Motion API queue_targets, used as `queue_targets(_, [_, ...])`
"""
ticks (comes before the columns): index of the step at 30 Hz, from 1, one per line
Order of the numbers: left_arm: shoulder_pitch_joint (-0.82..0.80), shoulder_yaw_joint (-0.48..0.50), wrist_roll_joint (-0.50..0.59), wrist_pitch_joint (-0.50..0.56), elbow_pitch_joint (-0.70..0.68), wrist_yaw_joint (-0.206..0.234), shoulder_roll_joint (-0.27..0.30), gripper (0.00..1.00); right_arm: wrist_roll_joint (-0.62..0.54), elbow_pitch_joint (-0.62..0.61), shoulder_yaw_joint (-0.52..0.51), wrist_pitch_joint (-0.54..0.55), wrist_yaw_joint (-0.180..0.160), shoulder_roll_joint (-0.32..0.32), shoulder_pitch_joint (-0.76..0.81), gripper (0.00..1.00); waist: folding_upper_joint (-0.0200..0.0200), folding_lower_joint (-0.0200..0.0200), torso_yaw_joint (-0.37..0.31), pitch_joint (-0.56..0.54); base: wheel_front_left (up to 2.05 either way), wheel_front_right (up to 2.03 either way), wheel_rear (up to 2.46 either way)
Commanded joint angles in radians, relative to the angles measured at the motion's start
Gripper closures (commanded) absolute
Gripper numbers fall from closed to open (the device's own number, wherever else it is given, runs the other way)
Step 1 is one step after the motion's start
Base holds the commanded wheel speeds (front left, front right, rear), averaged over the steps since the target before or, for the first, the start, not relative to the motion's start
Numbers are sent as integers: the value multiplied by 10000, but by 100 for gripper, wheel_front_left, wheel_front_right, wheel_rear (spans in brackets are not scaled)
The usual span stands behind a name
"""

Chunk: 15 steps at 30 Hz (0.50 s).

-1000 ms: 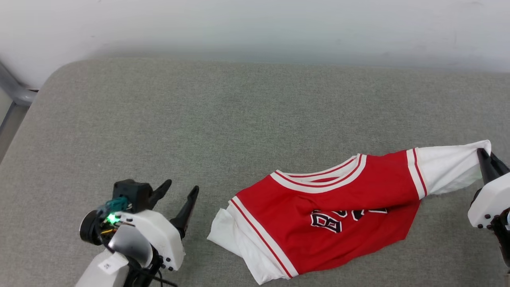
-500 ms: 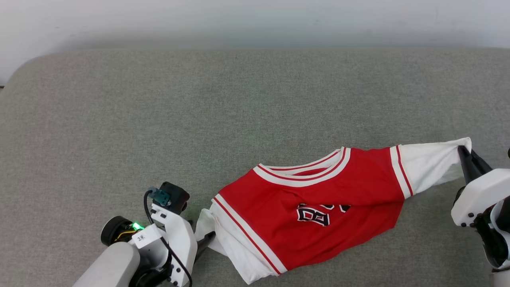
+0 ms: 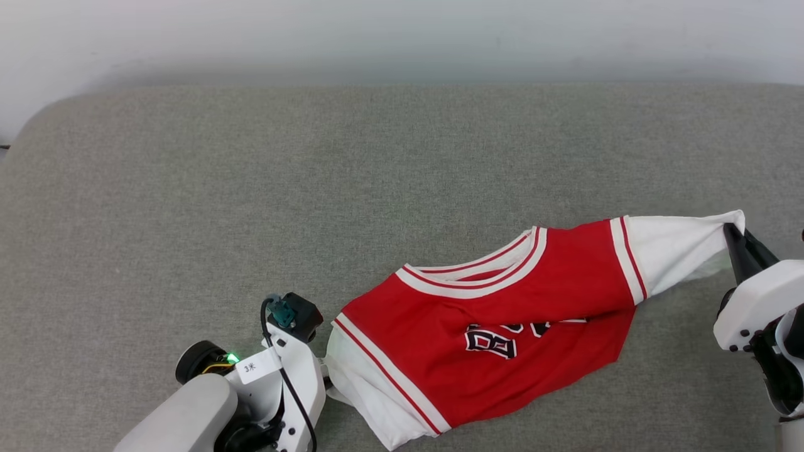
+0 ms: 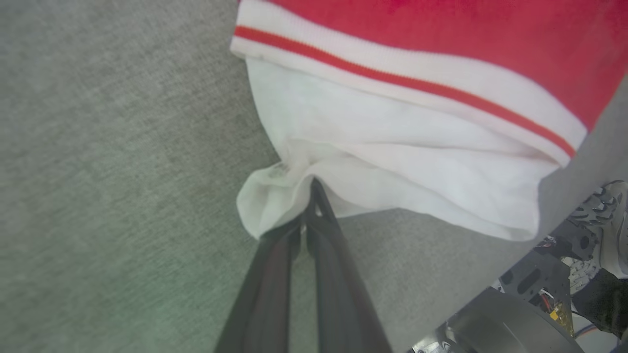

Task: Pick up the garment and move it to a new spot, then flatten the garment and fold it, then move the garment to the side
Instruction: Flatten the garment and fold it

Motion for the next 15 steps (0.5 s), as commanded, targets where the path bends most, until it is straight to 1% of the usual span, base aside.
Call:
queue_targets(1, [186,-278,-72,-53,265,-23,99,100,24,27,-2,-93,-3,-79,-99,100,-1,1,31,-218,0,0,0])
queue_targets(6, [-573,87,146,-970,374,0,496,100,36,272,79,-221,-5,-259,-279,100,-1,1,82,-667,0,0,0])
queue_targets(15, [-1911,1364,297,-2949,1095,546,437,100,-35,1109,394,-467,-5,-634,-1073,100,-1,1,150,-1279,0,0,0])
